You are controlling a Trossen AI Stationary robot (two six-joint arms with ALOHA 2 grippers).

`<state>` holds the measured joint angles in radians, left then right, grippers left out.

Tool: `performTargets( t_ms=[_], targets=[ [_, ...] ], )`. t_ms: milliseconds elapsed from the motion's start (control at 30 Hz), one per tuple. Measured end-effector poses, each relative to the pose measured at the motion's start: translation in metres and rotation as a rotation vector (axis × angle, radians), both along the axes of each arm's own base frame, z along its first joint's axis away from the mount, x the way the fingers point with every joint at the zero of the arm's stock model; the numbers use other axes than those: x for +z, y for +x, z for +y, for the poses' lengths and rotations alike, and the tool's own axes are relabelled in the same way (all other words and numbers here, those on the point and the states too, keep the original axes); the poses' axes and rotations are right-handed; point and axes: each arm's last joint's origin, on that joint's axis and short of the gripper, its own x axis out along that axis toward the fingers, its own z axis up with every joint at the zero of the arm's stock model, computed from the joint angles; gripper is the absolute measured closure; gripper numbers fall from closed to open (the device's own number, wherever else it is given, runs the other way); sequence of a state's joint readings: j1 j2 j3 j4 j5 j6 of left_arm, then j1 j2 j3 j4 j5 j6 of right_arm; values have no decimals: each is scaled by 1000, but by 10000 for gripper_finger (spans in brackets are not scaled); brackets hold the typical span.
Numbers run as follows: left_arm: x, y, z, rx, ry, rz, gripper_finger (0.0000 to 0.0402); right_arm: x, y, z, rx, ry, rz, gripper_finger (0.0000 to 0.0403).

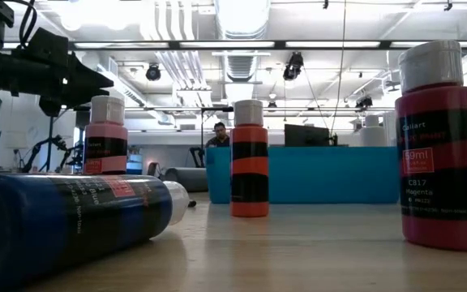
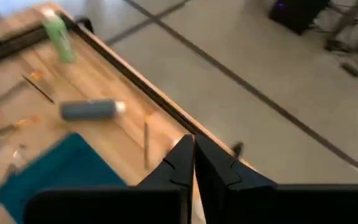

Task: Pick & Place Paint Supplies
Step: Put the white paint bottle into the blue bin

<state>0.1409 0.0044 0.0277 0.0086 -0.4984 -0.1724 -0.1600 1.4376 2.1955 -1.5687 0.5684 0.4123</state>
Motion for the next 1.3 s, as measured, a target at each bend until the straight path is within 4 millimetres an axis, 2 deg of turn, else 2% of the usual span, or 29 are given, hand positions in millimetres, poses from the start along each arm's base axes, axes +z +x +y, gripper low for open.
performTargets(
  t_ms=[100, 200, 367, 600, 833, 1033, 1300],
  targets=[
    [0, 0, 0, 0, 0, 0, 174, 3, -3, 2, 66, -6, -30, 371],
    [0, 0, 0, 0, 0, 0, 174, 4, -6, 1, 93, -69, 26, 351],
    [0, 0, 0, 0, 0, -2, 174, 6, 1, 0, 133, -123, 41, 330],
    [0, 0, 0, 0, 1, -6, 174, -1, 6, -10, 53, 1, 10, 304],
    [0, 0, 0, 0, 1, -6, 174, -10, -2, -28, -2, 157, 14, 244],
    [0, 0, 0, 0, 1, -6, 174, -13, -4, -35, -25, 166, 30, 202],
    [0, 0, 0, 0, 1, -6, 174, -41, 9, -43, -54, 254, 118, 179]
  ],
)
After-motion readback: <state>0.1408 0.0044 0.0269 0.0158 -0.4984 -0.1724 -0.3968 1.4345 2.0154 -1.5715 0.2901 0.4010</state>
